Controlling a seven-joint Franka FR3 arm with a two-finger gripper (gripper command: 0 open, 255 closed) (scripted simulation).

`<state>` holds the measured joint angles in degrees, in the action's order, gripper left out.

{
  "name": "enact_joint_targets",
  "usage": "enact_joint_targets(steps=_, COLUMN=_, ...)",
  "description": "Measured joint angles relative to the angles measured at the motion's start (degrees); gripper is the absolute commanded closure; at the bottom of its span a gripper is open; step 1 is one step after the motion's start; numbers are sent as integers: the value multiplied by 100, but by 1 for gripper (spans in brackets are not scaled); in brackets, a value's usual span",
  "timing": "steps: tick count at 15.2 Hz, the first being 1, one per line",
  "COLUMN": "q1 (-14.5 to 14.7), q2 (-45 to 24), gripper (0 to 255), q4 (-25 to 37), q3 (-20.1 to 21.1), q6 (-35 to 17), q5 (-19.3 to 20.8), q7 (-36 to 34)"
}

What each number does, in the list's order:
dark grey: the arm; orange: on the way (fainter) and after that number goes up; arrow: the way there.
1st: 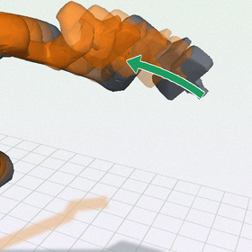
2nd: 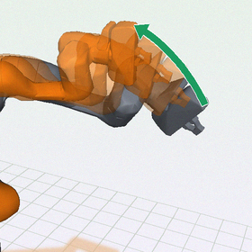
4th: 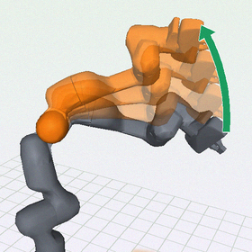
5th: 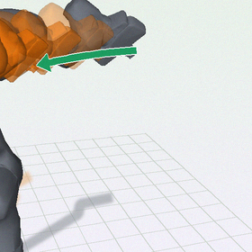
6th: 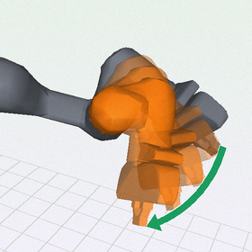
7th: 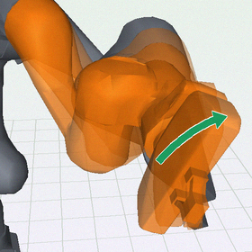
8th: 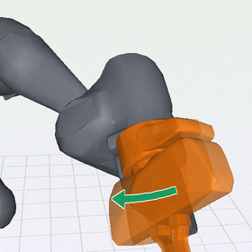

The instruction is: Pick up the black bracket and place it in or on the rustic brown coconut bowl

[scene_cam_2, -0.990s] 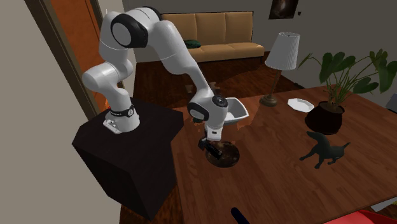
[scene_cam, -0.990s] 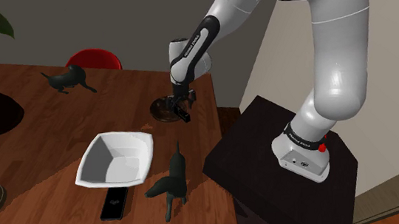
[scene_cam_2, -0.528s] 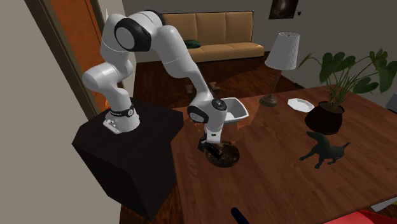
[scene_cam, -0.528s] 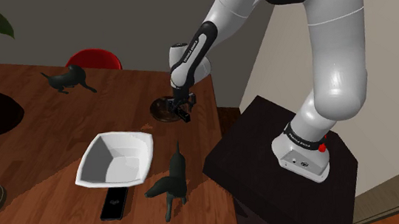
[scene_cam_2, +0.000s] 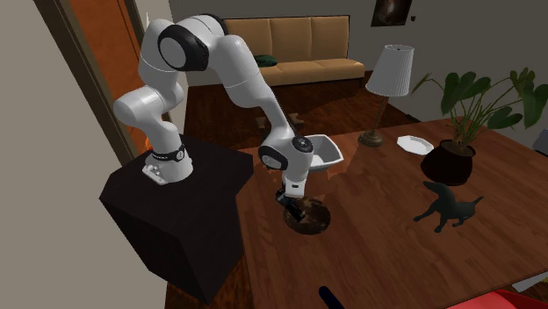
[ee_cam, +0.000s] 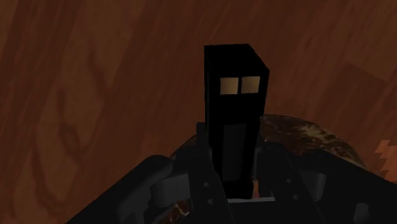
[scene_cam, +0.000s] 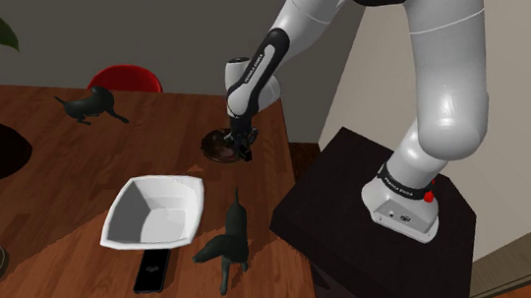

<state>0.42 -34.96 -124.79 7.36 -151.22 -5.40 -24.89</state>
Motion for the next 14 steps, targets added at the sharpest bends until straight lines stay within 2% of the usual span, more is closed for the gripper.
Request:
enact_joint_targets(steps=6, q1=-6, q2=45, gripper=255, q4=-19, q3=5, q6=26, q5=-2, q7=2)
enact_joint_targets(steps=14, q1=-29, q2=606, gripper=255, q4=-182, q3=45, q6=420, q5=-33, q7=-36)
